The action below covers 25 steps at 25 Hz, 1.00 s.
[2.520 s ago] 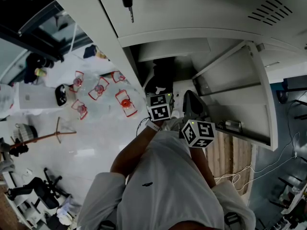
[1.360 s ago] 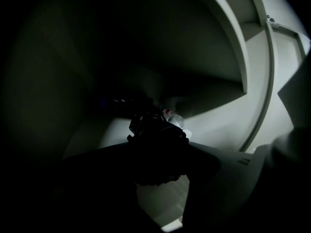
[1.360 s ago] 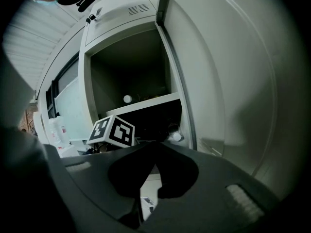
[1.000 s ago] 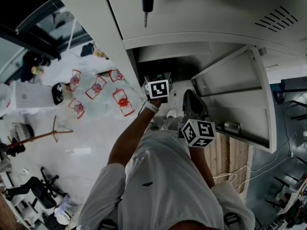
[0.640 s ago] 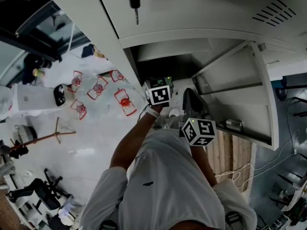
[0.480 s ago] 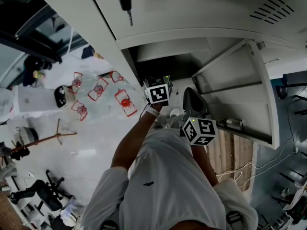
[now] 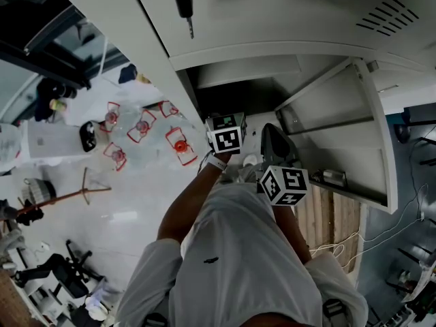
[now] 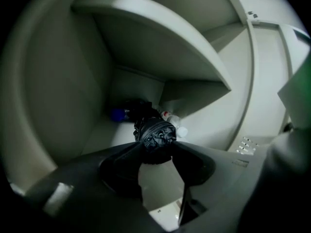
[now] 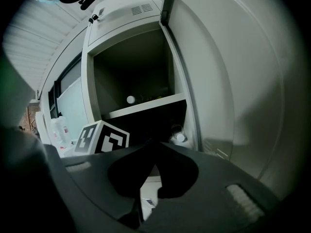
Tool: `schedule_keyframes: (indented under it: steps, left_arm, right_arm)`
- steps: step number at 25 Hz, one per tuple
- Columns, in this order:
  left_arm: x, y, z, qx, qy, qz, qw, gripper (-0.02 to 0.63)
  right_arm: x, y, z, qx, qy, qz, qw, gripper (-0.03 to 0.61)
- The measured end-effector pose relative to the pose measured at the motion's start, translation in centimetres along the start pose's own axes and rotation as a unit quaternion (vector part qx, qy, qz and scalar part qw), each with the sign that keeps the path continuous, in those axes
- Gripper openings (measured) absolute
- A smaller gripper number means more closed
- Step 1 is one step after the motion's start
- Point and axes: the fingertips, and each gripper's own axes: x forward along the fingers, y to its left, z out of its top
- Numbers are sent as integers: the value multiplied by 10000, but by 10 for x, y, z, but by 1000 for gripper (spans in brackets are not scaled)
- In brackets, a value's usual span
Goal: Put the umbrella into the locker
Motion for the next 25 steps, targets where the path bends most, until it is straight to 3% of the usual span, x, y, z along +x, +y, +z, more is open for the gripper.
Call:
schedule_keyframes:
  steps: [4, 7, 14, 18, 25]
  left_arm:
    - [-19, -9, 9, 256, -303, -148, 9991, 193]
    - [-34, -13, 11, 318, -380, -245, 9985, 111]
    - [-62, -22, 14, 618, -438, -459, 9961, 17]
    - [-84, -19, 12, 792, -457, -442, 9948, 15]
    - [-119, -8, 23, 506, -658, -484, 9954, 17]
  right_arm:
    - [1, 2, -1, -8, 6, 33, 10000, 2]
    - [1, 5, -2, -25, 27, 78, 10000, 2]
    - [-1, 14, 4, -372, 106, 132, 9992, 2]
    - [-5, 14, 11, -618, 21, 100, 9980, 2]
    - [-4, 13, 18, -923, -24, 159, 9956, 2]
